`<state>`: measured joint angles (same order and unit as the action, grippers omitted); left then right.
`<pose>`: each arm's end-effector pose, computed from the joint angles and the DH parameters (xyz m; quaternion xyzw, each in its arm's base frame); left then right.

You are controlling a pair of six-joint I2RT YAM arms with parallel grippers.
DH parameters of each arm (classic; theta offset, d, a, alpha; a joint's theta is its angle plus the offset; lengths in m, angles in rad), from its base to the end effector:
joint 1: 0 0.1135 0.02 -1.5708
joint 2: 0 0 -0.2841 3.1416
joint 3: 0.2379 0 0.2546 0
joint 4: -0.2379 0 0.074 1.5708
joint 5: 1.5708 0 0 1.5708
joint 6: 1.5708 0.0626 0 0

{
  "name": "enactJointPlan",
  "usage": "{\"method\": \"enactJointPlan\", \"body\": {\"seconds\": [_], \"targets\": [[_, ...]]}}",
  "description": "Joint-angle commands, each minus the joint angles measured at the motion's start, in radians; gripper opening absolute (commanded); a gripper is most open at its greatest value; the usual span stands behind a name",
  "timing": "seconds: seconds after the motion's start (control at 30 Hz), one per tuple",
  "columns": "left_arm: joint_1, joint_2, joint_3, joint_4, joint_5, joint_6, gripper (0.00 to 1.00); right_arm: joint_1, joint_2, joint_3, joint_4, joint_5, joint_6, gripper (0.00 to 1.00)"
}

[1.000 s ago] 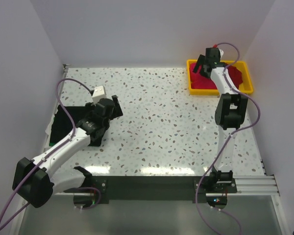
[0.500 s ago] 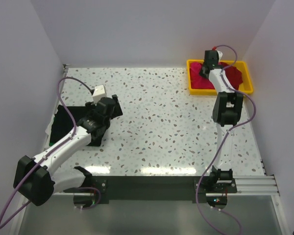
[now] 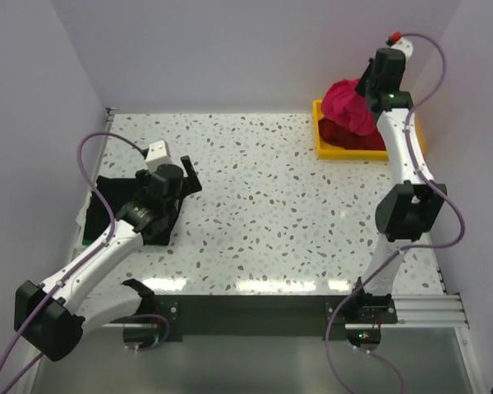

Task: Fold and stack the t-shirts
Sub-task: Grab the tshirt from the pile, then move the tshirt to the center of the board

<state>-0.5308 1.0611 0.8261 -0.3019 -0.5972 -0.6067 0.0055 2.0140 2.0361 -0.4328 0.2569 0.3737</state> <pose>0.2283 -0.0932 0.2979 -0.1768 0.8247 -0.0389 0.5357 0.5113 -0.0131 0.3819 0.2209 0.8027 -0.0028 0.5540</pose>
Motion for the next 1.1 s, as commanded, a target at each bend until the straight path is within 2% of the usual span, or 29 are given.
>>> {"method": "enactJointPlan", "body": {"seconds": [0.0,0.17,0.27,0.3,0.4,0.53,0.6,0.7,0.73,0.77,0.8,0.83,0.87,0.93,0.97,1.0,1.03,1.07], "targets": [[0.000,-0.042,-0.010,0.027,0.010,0.001,1.00,0.004,-0.216,0.029,0.059,-0.037,-0.031,0.00],[0.000,-0.098,-0.025,0.015,0.027,-0.011,1.00,0.089,-0.296,0.130,-0.078,-0.129,-0.100,0.00],[-0.001,-0.133,-0.025,-0.025,0.034,-0.031,1.00,0.165,-0.342,0.183,-0.145,-0.243,-0.134,0.00],[-0.006,-0.136,-0.018,-0.046,0.024,-0.041,1.00,0.183,-0.356,0.188,-0.156,-0.336,-0.134,0.00],[-0.006,-0.161,-0.015,-0.086,0.034,-0.062,1.00,0.264,-0.428,0.162,-0.164,-0.467,-0.096,0.00],[-0.006,-0.243,-0.036,-0.111,0.040,-0.088,1.00,0.417,-0.581,-0.043,-0.100,-0.566,-0.113,0.02],[-0.006,-0.272,-0.045,-0.115,0.054,-0.090,1.00,0.426,-0.627,-0.126,-0.090,-0.588,-0.086,0.04],[-0.006,-0.312,-0.051,-0.138,0.040,-0.100,1.00,0.426,-0.774,-0.389,-0.092,-0.470,-0.015,0.11],[-0.006,-0.319,-0.051,-0.163,0.028,-0.117,1.00,0.424,-0.809,-0.551,-0.093,-0.428,-0.001,0.12],[-0.006,-0.319,-0.048,-0.178,0.016,-0.126,1.00,0.426,-0.877,-0.632,-0.116,-0.315,0.010,0.19],[-0.006,-0.319,-0.047,-0.192,-0.001,-0.134,1.00,0.421,-0.903,-0.768,-0.141,-0.235,0.034,0.22],[-0.006,-0.310,-0.047,-0.215,-0.007,-0.142,1.00,0.416,-0.922,-0.828,-0.200,-0.141,0.056,0.23],[-0.006,-0.297,-0.047,-0.227,-0.007,-0.148,1.00,0.392,-0.940,-0.923,-0.231,0.042,0.088,0.33],[-0.006,-0.277,-0.050,-0.246,0.011,-0.148,1.00,0.358,-0.937,-0.980,-0.294,0.137,0.106,0.40],[-0.006,-0.267,-0.053,-0.249,0.023,-0.146,1.00,0.346,-0.931,-0.996,-0.343,0.154,0.100,0.69],[-0.006,-0.241,-0.059,-0.253,0.049,-0.148,1.00,0.341,-0.917,-1.016,-0.360,0.194,0.079,0.84],[-0.006,-0.227,-0.064,-0.258,0.066,-0.154,1.00,0.343,-0.914,-1.021,-0.383,0.200,0.073,0.96],[-0.006,-0.211,-0.068,-0.258,0.085,-0.160,1.00,0.341,-0.913,-1.025,-0.383,0.197,0.065,0.98]]}}
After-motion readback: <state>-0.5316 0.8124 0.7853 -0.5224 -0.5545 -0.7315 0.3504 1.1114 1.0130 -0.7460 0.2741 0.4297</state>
